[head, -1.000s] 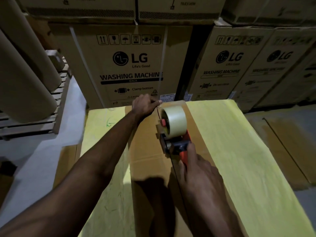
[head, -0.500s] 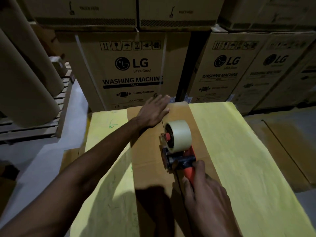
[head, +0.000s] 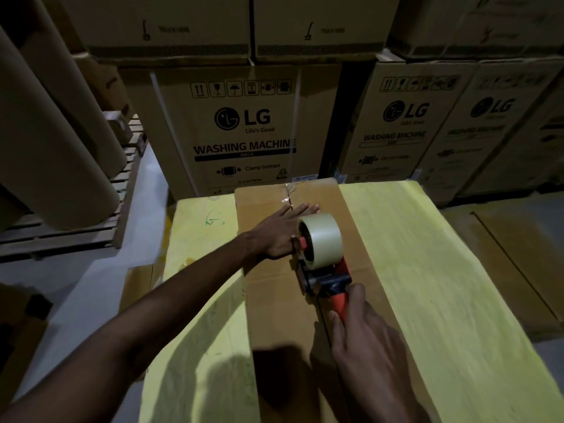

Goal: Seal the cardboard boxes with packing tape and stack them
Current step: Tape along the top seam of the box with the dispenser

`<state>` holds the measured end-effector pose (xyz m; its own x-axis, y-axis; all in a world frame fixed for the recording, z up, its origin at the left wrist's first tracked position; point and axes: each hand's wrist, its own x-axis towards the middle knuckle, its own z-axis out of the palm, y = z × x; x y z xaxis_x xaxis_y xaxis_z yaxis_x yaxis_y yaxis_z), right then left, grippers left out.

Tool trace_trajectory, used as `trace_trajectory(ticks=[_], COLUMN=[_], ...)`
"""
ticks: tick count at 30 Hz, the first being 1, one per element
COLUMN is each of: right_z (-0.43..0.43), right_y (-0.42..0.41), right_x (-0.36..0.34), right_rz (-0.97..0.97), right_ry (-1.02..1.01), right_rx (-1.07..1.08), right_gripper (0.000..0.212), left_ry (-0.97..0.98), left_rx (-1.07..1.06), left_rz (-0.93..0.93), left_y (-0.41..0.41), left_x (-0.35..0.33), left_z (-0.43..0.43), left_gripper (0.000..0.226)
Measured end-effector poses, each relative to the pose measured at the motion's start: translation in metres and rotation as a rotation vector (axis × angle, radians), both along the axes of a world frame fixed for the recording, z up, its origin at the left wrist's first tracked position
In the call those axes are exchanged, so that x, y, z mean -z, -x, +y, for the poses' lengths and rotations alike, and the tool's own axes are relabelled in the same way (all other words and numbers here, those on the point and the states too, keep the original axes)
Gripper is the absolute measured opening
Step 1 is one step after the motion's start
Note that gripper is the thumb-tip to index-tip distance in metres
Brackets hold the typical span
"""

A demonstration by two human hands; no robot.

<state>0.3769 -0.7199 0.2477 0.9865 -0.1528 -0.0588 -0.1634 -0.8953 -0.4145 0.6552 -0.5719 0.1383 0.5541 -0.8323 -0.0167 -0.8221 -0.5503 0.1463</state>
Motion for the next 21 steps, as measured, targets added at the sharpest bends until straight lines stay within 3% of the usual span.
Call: trace_trajectory(ticks=[4,13,16,17,19,21], right_z=[0.001,-0.008,-0.014,-0.016,-0.016,-0.016], right_y=[0.004,0.05,0.079,0.088,0.099,0.101], right_x=[0.003,0.002,0.012,0.019,0.026,0.009], right_rz=[0.004,0.028,0.14,0.08,0.021,0.015], right_ry=[-0.041,0.037,0.067,0.09,0.161,0.075], right_rx=[0.015,0.012,0.061,0.095,0.111,0.023], right_gripper=[0.047,0.052,0.079,0.085,0.085,0.074], left_ry=[0.003,-0.022,-0.012,-0.014,-0.018,-0.024], left_rx=[-0.048,-0.134,-0.143,-0.144,-0.142,-0.14], left_rz=[0.045,0.034,0.052,0.049,0.027,0.007], left_y=[0.001,-0.015,-0.018,-0.018,-0.015,-0.01], left_x=[-0.003,0.01,0.013,0.014,0.013,0.009], left_z=[-0.003,-0.007,-0.006,-0.006,-0.006,-0.006], left_gripper=[0.088,0.065,0.066,0.067,0.069,0.073])
